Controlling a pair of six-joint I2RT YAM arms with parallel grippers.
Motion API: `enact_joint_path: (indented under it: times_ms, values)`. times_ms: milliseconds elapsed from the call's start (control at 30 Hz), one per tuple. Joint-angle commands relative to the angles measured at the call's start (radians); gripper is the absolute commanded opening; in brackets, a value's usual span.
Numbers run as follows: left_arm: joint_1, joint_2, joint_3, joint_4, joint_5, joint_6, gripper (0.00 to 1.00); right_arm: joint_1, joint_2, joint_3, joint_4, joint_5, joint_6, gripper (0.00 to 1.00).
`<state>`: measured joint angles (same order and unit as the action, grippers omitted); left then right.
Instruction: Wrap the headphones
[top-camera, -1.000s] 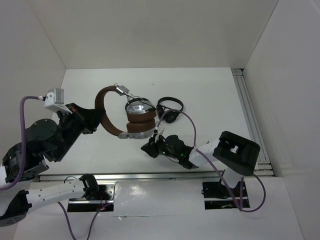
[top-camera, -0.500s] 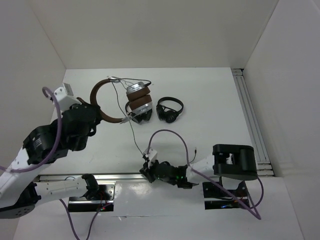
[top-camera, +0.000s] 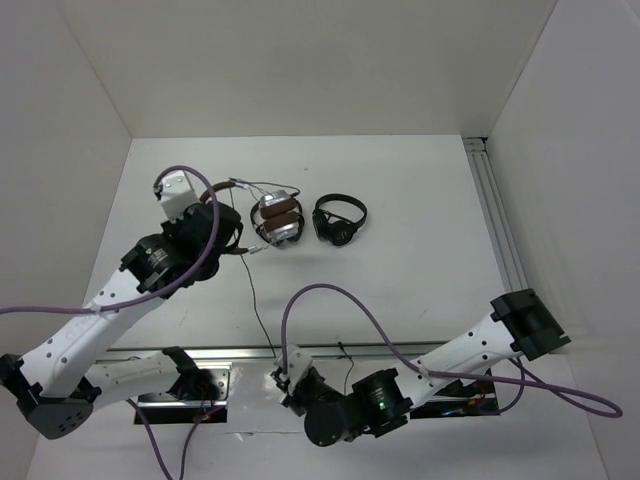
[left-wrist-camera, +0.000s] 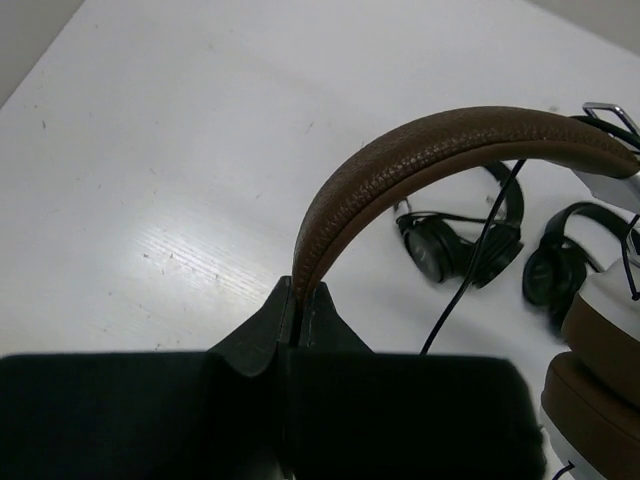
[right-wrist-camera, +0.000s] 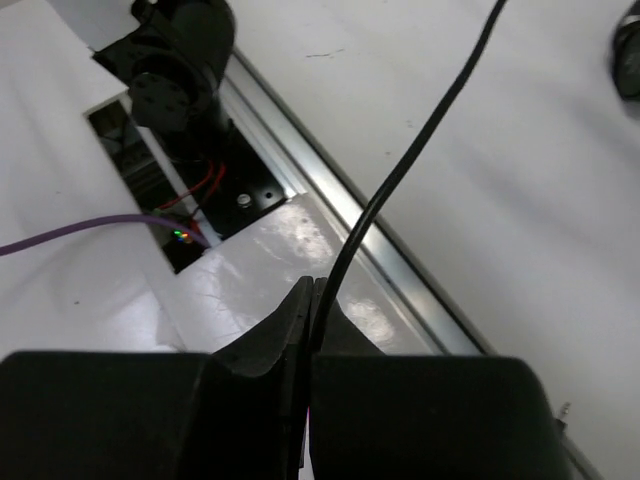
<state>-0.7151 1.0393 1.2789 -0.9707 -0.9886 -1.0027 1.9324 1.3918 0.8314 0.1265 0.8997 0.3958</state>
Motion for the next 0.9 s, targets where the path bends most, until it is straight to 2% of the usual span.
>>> enact_joint_path:
  times_ms: [0, 133, 200, 333, 400, 500, 667, 867]
  values:
    - [0.017, -0.013, -0.055, 0.197, 0.051, 0.113, 0.0, 0.022, -0.02, 0.083, -0.223, 0.194, 0.009, 0.0]
    - [0.028, 0.067, -0.075, 0.138, 0.051, 0.114, 0.0, 0.031, -0.04, 0.15, -0.345, 0.251, -0.028, 0.0]
    - [0.028, 0.076, -0.075, 0.121, 0.099, 0.127, 0.0, 0.031, -0.051, 0.192, -0.407, 0.313, -0.037, 0.0]
    - [0.028, 0.067, -0.141, 0.196, 0.212, 0.257, 0.0, 0.031, -0.128, 0.248, -0.54, 0.401, -0.041, 0.0]
    - [0.019, 0.08, -0.158, 0.182, 0.212, 0.236, 0.0, 0.031, -0.169, 0.267, -0.541, 0.401, -0.075, 0.0]
    - [-0.021, 0.142, -0.144, 0.084, 0.2, 0.179, 0.0, 0.031, -0.244, 0.255, -0.407, 0.401, -0.211, 0.0]
    - [-0.128, 0.163, -0.203, 0.026, 0.18, 0.086, 0.0, 0.031, -0.289, 0.265, -0.398, 0.41, -0.244, 0.0]
    - [-0.129, 0.228, -0.221, -0.023, 0.199, -0.037, 0.0, 0.031, -0.275, 0.302, -0.383, 0.378, -0.258, 0.0]
